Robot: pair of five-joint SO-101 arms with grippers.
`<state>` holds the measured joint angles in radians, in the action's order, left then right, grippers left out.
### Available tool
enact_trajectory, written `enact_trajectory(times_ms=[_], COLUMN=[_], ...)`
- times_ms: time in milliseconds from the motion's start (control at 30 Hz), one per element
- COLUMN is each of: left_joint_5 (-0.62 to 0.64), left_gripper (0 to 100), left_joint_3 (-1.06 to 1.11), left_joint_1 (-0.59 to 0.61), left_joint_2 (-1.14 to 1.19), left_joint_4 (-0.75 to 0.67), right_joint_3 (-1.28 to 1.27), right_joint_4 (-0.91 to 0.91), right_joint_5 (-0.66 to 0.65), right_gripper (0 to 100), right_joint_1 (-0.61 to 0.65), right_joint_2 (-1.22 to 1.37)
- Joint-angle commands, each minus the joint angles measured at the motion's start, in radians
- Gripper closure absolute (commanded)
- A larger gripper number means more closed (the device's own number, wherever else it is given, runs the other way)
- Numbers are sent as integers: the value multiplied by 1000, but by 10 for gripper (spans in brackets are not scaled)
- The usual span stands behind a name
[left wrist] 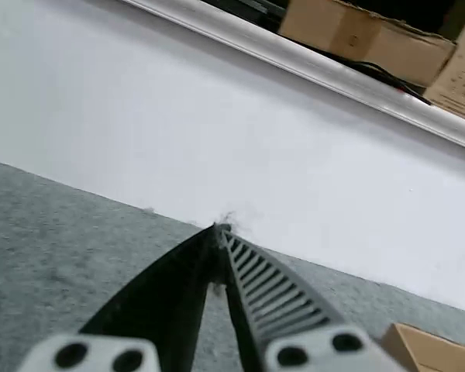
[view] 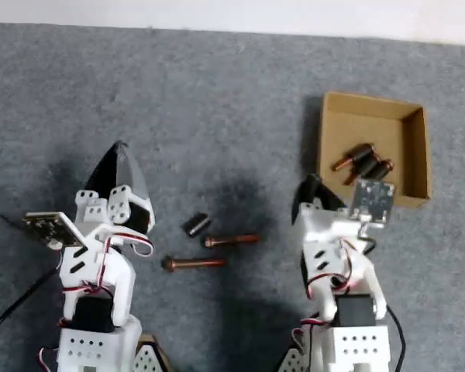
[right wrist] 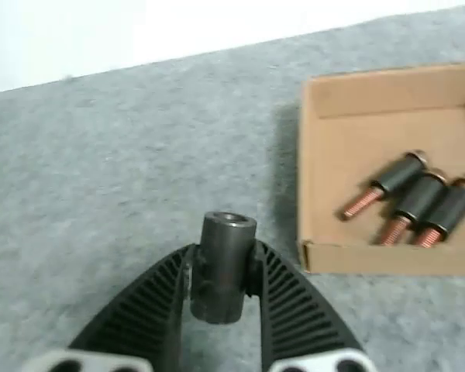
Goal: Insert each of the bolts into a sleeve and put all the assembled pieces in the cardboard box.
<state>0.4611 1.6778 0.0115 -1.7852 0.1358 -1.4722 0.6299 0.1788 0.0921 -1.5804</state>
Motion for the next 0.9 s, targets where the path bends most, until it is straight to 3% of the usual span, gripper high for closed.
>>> enact_trajectory(times_ms=[0,267,400,500,667,867], left_joint_5=[2,-2,-269,-453,-582,-756], left_gripper=[989,989,993,993,993,993], left_joint_3=[21,21,-4,-74,-229,-257], left_joint_1=[-61,-79,-114,-186,-315,-424], left_joint_2=[7,5,2,5,8,10], left_joint_4=[6,29,97,238,503,635], right_joint_3=[-13,-99,-127,-133,-133,-174], right_joint_4=[59,96,96,96,93,35], right_joint_5=[-11,-11,-15,-64,-71,-74], right_gripper=[995,993,992,992,992,992], right_joint_1=[-53,-101,-101,-99,-99,-101], right_joint_2=[-79,-220,-260,-257,-257,-255])
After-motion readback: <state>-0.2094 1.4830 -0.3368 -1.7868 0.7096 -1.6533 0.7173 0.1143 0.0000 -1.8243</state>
